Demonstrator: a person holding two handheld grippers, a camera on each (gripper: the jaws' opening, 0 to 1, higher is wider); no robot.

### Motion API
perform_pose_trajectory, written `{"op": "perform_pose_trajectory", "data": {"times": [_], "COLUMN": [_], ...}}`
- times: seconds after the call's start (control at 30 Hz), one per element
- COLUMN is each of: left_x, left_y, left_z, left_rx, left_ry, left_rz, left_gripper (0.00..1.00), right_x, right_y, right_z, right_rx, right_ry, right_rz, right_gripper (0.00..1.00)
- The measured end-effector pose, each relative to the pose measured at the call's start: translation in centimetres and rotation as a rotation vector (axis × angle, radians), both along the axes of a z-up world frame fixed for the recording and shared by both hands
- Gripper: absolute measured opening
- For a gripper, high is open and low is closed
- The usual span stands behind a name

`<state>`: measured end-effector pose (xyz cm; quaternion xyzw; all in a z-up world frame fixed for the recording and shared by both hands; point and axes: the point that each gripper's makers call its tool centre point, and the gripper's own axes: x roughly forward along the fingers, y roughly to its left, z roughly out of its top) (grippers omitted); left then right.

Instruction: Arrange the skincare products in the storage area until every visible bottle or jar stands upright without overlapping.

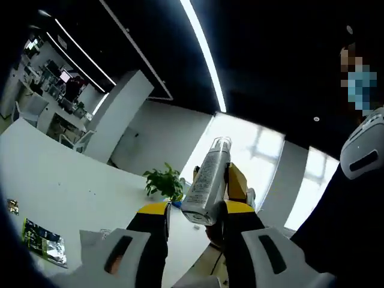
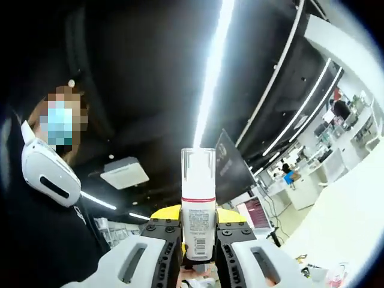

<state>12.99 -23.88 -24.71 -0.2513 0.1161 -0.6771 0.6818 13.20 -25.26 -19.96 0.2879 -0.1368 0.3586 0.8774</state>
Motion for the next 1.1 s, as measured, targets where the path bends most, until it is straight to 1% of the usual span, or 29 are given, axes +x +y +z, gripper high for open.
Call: {"op": "perform_pose_trajectory", "data": {"times": [0.07,0.1,0.13,0.17,0.23,0.27,0.3,0.33,0.4,0.43,0.47,0.57,0.67,0.83,0.93,1.03,1.1], "left_x": [0.7,1.0,1.2,1.3,2.3,2.6,2.8,3.3,4.1,4.4,4.6,5.1,5.3,4.9,4.9,4.8,4.7], "left_y": [0.6,0.9,1.2,1.6,2.4,2.7,3.0,3.5,4.1,4.5,4.7,5.3,5.8,5.8,5.8,5.6,5.5], "left_z": [-1.3,-2.2,-2.8,-3.9,-5.2,-5.6,-5.9,-6.4,-7.1,-7.7,-8.0,-9.0,-9.9,-11.1,-11.2,-11.4,-12.1], "left_rx": [0.044,0.08,0.109,0.154,0.194,0.206,0.209,0.228,0.256,0.284,0.296,0.327,0.359,0.404,0.405,0.403,0.432], "left_ry": [-0.034,-0.053,-0.065,-0.09,-0.109,-0.105,-0.106,-0.116,-0.136,-0.152,-0.158,-0.165,-0.165,-0.171,-0.167,-0.163,-0.182], "left_rz": [0.043,0.067,0.076,0.087,0.132,0.143,0.155,0.183,0.223,0.241,0.252,0.279,0.297,0.302,0.308,0.308,0.306], "left_gripper": [0.36,0.37,0.37,0.37,0.37,0.38,0.41,0.44,0.52,0.56,0.61,0.69,0.73,0.78,0.82,0.86,0.87], "right_x": [0.1,0.2,0.2,0.2,0.3,0.3,0.3,0.3,0.4,0.4,0.4,0.5,0.4,0.6,0.8,1.1,1.2], "right_y": [-0.1,-0.3,-0.3,-0.3,-0.3,-0.2,-0.1,-0.1,0.0,0.0,0.0,0.0,0.1,-0.3,-0.4,-0.2,-0.1], "right_z": [-0.4,-0.7,-1.0,-1.4,-2.3,-2.6,-2.9,-3.4,-4.1,-4.6,-4.9,-5.9,-6.8,-8.4,-9.2,-10.2,-10.8], "right_rx": [-0.014,-0.04,-0.055,-0.081,-0.121,-0.131,-0.144,-0.164,-0.175,-0.179,-0.185,-0.199,-0.217,-0.227,-0.221,-0.246,-0.264], "right_ry": [0.0,-0.005,-0.007,-0.005,-0.006,-0.003,-0.003,0.003,0.017,0.025,0.028,0.048,0.061,0.094,0.112,0.12,0.129], "right_rz": [-0.005,-0.017,-0.024,-0.026,-0.04,-0.038,-0.036,-0.046,-0.041,-0.04,-0.041,-0.041,-0.035,-0.037,-0.041,-0.048,-0.042], "right_gripper": [0.09,0.09,0.09,0.09,0.09,0.09,0.09,0.09,0.09,0.09,0.09,0.09,0.09,0.09,0.09,0.09,0.09]}}
